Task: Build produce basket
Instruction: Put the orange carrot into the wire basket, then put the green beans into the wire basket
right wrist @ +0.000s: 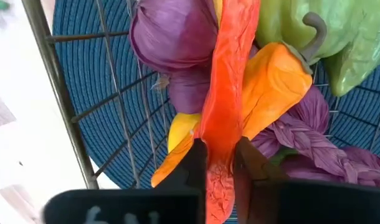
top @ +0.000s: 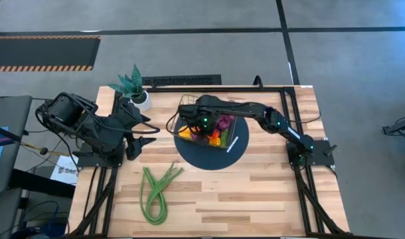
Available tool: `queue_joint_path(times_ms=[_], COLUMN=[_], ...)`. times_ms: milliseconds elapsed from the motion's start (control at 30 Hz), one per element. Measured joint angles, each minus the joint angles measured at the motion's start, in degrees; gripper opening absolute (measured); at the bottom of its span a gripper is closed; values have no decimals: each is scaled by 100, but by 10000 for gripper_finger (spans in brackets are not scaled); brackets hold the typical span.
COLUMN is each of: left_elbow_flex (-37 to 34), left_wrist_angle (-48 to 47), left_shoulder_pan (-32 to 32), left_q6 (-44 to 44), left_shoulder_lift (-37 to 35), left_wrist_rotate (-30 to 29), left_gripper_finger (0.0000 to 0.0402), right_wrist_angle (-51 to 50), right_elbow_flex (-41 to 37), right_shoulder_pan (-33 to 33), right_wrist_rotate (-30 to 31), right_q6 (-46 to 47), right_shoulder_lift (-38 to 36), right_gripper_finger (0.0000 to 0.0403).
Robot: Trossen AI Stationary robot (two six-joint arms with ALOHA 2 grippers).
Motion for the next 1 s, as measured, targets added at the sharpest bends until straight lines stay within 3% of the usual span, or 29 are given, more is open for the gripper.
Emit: queue_joint_path(times_ms=[333,467,600,733,867,1000], left_elbow_flex=[0,0,-30,-540,-1483,-2652], left_wrist_angle=[0,0,15,12,4,13], left_shoulder_pan=[-2,-2,-24,-258,-625,-869], left_q6=[50,222,309,174,-799,-2007], left_shoulder_lift=[0,0,-3,-9,-95,-67], left_wrist_rotate=[62,155,294,426,337,285], left_gripper_finger=[329,329,329,329,329,329], right_wrist_angle=[-46,-49,-47,-49,-47,-4], right_elbow_flex=[5,2,2,2,2,4], right_shoulder_pan=[155,199,249,374,584,991], right_wrist_rotate=[7,0,-38,-38,94,653], right_q6=[-31,121,542,1077,1826,2591], right_shoulder_lift=[-200,-387,-768,-1418,-2160,-2866], right_gripper_finger=[194,235,246,247,248,248])
